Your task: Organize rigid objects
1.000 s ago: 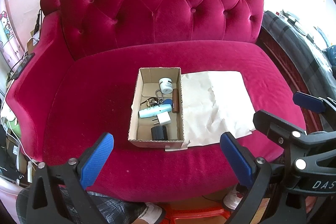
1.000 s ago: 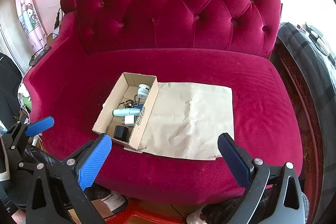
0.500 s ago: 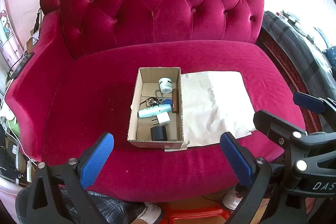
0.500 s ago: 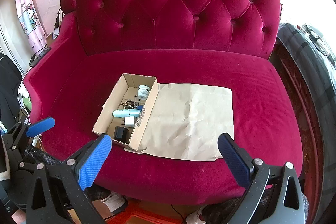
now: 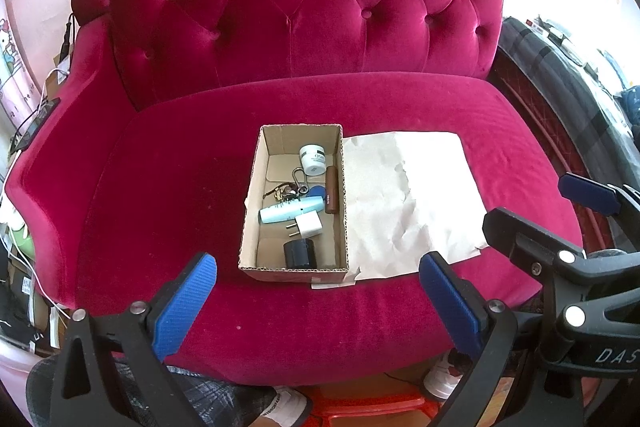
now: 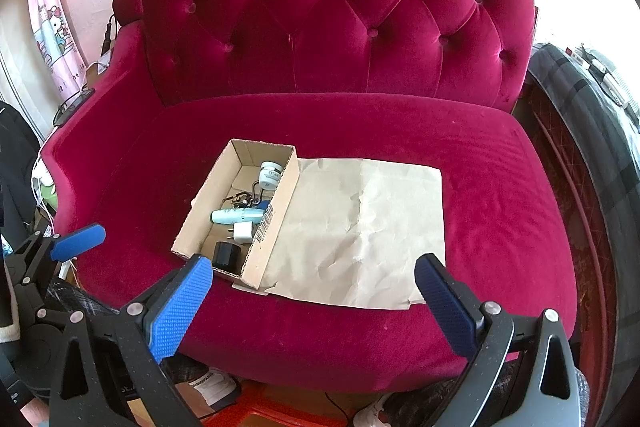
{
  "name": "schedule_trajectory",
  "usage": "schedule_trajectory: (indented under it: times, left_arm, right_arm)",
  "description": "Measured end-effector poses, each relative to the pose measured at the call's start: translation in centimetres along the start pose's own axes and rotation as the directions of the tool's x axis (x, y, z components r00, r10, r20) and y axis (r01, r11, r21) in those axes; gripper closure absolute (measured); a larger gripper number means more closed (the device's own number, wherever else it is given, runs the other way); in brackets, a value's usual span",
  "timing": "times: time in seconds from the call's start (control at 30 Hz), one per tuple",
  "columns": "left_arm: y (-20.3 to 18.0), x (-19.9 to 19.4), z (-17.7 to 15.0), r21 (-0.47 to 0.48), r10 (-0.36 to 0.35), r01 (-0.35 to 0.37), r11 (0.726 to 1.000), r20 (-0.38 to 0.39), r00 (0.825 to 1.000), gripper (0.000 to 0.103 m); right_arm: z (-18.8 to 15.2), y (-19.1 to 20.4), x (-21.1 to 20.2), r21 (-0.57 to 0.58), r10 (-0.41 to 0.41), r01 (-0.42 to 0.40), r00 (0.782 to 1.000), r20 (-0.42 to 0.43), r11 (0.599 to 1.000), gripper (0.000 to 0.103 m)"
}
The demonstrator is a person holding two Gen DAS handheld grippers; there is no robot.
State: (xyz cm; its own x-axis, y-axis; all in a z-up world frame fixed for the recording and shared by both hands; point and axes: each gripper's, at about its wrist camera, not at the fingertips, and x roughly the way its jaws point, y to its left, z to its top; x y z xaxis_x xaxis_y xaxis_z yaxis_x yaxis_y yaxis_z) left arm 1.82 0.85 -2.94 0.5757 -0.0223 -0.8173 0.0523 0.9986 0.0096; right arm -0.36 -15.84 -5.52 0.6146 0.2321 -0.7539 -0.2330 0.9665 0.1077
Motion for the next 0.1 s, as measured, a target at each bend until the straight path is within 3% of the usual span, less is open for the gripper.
schedule_trajectory:
  times: [0.1]
  left_arm:
    - [-0.15,0.33,0.08,0.006,-0.001,0.001,1.0,-0.002,1.0,0.0]
  right_arm:
    - [-0.01,-0.12,0.26,0.007,0.003,-0.003,1.0,-0.002,1.0,0.0]
